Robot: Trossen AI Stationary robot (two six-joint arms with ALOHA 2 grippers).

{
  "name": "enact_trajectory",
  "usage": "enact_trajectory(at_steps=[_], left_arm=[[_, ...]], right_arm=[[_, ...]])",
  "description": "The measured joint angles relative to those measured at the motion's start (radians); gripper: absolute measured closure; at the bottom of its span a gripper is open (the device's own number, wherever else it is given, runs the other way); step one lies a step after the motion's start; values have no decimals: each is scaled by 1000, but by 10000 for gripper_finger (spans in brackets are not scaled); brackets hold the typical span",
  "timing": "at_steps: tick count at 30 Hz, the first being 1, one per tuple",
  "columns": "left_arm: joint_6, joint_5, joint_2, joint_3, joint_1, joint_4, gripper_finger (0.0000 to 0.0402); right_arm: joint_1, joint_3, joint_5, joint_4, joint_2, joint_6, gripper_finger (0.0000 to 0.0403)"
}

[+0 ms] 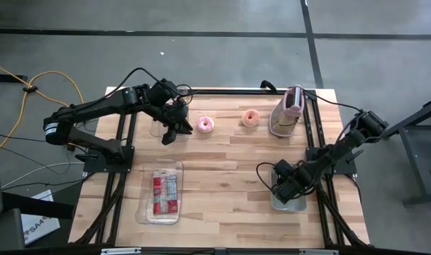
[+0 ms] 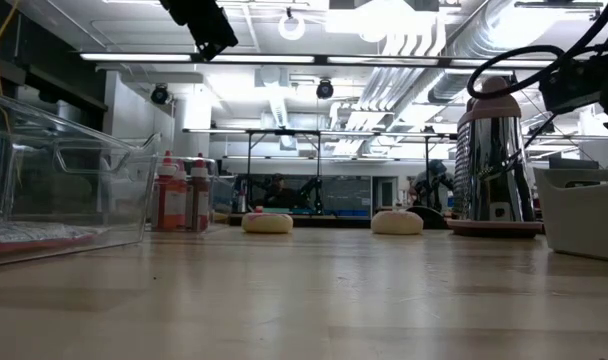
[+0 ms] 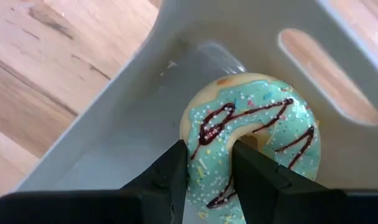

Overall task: Pick & Place Food Item
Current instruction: Put the green donut into the gray bin

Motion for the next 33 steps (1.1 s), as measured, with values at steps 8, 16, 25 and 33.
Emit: enact_trajectory(at_steps=[8,16,25,33], left_arm=[[0,0,0,0,0,7,332],[-16,0,0,0,0,6,332],[-19,0,0,0,0,6,332],[-19,0,0,0,0,6,332]], right_arm=[[0,0,-10,1,0,-23,295],[0,0,-6,3,0,-27,295],[0,0,-5,7,0,-47,286],[0,0,-2,7,-1,-47,228]])
